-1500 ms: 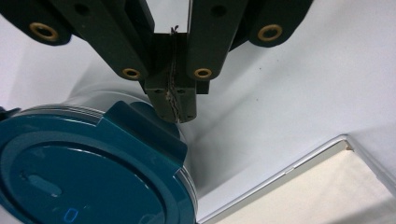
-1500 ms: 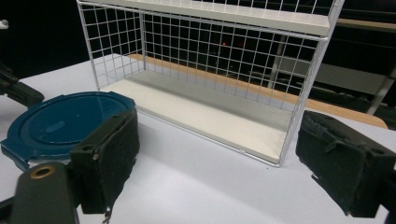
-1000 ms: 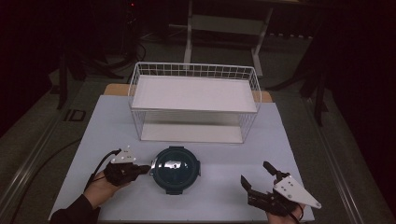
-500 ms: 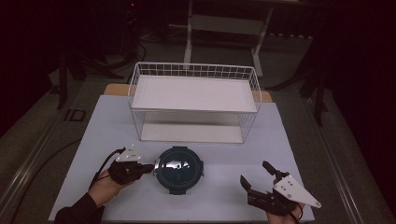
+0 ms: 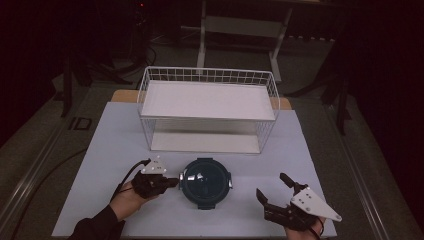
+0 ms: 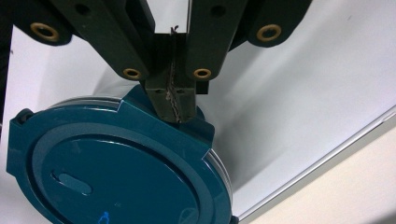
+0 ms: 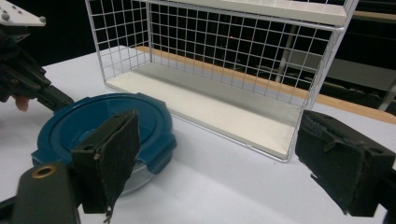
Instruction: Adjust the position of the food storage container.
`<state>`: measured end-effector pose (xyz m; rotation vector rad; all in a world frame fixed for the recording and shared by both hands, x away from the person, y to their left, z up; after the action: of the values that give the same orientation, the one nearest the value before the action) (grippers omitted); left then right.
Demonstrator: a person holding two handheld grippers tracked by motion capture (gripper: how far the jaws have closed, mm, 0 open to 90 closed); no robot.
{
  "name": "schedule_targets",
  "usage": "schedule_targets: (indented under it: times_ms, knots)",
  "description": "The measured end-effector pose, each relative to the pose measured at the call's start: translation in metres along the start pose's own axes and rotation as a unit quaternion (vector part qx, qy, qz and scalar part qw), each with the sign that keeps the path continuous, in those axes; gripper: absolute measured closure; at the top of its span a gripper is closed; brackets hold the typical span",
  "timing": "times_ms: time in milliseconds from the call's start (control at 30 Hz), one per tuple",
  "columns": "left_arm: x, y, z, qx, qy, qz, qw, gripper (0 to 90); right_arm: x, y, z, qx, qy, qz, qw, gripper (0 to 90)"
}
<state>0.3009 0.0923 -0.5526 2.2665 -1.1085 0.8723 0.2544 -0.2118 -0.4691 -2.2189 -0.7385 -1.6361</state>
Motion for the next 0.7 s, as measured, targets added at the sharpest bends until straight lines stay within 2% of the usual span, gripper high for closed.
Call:
schedule_targets:
  times_ms: [467, 600, 700]
  knots:
    - [0.023, 0.015, 0.026, -0.020, 0.003, 0.010, 0.9997, 89.7, 0.000, 0.003, -0.002, -0.009, 0.001, -0.012, 0.9999, 17.9]
    - [0.027, 0.018, 0.032, -0.030, 0.006, 0.005, 0.9995, 89.7, -0.002, 0.005, 0.000, -0.004, -0.008, 0.001, 1.0000, 18.0]
    - [0.030, 0.020, 0.035, -0.032, 0.006, 0.007, 0.9994, 89.7, -0.002, 0.005, 0.000, -0.005, -0.003, 0.004, 1.0000, 18.0]
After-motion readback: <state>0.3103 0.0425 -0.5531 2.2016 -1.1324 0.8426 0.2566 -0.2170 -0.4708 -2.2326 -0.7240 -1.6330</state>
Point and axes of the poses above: each handheld gripper's, and its own axes: z roughly forward along the jaws, x roughly out of its top, y roughly to its right, the point moved 8 cm from there along z, roughly forward along the jaws, and after that the axes turned 3 degrees about -y, right-handed, at the moved point
